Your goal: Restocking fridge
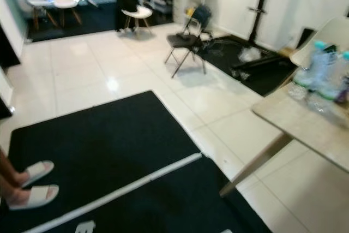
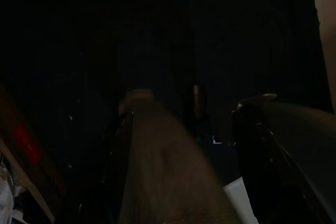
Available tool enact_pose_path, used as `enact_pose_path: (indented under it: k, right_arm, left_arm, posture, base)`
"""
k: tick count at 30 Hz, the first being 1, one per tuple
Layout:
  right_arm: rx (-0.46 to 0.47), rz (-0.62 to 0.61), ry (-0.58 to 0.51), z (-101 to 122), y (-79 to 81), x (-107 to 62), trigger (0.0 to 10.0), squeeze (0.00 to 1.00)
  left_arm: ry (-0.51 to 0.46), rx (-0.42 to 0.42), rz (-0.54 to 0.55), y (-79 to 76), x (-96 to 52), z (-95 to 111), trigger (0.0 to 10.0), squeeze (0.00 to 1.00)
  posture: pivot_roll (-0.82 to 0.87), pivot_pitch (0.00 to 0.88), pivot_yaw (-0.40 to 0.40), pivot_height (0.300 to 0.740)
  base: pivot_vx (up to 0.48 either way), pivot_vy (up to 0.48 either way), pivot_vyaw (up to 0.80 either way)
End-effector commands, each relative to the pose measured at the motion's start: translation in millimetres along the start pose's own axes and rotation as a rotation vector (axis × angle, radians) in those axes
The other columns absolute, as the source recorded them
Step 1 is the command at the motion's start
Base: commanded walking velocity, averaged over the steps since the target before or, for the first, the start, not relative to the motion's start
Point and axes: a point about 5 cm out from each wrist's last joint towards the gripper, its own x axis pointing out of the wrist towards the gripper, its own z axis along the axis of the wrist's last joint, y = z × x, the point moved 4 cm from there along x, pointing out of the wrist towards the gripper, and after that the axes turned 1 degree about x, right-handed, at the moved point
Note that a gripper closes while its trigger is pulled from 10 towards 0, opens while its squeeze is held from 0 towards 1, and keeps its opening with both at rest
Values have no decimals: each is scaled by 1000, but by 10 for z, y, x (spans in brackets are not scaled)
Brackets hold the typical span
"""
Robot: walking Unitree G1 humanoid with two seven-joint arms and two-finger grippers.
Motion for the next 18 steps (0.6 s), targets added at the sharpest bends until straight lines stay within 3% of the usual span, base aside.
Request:
enact_pose_path:
  k: [1,15,18]
  right_arm:
    - [-3,18,15,-46,84,7,10000,0]
    - [-37,13,17,-15,54,7,10000,0]
    - [-41,12,19,-5,44,7,10000,0]
  left_arm:
    - [8,0,10,31,-8,-9,10000,0]
    - [11,11,7,0,7,7,10000,0]
    - [7,15,7,6,10,36,10000,0]
  posture:
    - [-101,0,5,740]
    - [-100,0,-3,740]
    - [-97,0,3,740]
  base:
    - [394,0,0]
    - [398,0,0]
    - [398,0,-738]
